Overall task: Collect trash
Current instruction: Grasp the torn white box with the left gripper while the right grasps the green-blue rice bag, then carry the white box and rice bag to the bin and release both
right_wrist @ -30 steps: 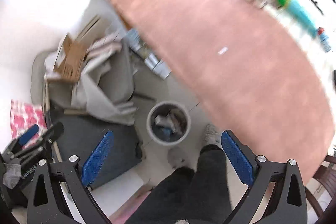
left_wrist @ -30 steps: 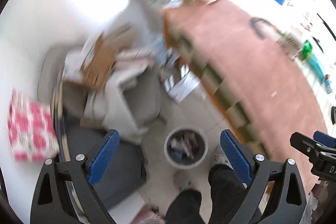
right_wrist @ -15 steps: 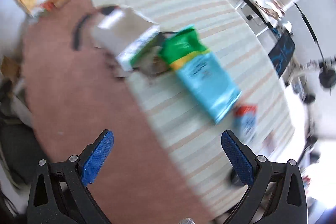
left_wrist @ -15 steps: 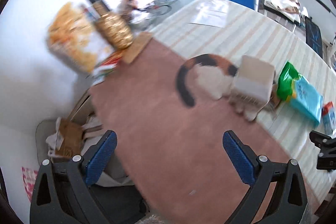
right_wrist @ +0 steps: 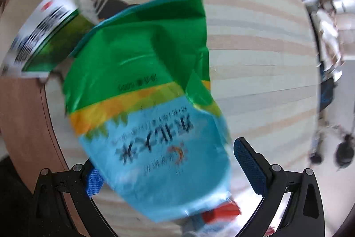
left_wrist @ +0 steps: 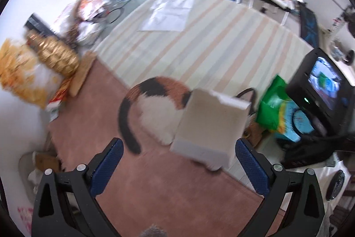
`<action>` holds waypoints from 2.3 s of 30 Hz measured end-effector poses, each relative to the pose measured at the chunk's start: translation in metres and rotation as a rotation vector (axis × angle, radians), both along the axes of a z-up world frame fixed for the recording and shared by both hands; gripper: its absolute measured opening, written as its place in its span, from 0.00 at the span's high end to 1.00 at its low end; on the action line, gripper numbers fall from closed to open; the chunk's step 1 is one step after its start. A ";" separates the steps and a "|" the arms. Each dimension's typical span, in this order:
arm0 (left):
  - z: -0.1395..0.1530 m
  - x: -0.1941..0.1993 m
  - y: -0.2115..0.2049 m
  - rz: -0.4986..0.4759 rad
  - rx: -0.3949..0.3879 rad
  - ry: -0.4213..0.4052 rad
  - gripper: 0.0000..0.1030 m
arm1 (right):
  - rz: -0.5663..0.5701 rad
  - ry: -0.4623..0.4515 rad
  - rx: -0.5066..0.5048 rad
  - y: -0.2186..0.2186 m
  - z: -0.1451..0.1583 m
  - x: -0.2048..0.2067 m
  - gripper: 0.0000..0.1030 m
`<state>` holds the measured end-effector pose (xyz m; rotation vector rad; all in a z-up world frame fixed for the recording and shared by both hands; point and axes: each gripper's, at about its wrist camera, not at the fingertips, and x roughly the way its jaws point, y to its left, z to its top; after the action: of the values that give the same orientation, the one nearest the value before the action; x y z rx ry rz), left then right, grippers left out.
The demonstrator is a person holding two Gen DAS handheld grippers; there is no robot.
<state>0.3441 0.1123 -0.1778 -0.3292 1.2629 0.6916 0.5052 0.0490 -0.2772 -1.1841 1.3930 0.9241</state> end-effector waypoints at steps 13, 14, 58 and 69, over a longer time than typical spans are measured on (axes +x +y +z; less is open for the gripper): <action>-0.060 0.050 0.010 -0.183 -0.325 0.103 0.01 | -0.822 0.095 0.148 -0.067 0.017 0.074 0.05; -0.065 0.055 0.009 -0.192 -0.326 0.116 0.01 | -0.820 0.087 0.150 -0.067 0.017 0.072 0.05; 0.078 -0.445 -0.035 0.152 -0.110 -0.188 0.28 | -0.736 0.053 0.413 -0.141 0.139 -0.466 0.06; -0.127 -0.544 -0.010 0.383 -0.434 -0.097 0.28 | -0.647 0.355 0.148 -0.124 -0.079 -0.593 0.06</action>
<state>-0.1997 0.1024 -0.3045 -0.9689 1.2639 0.7079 -0.0875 -0.0750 -0.3563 -0.4076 1.8028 0.7646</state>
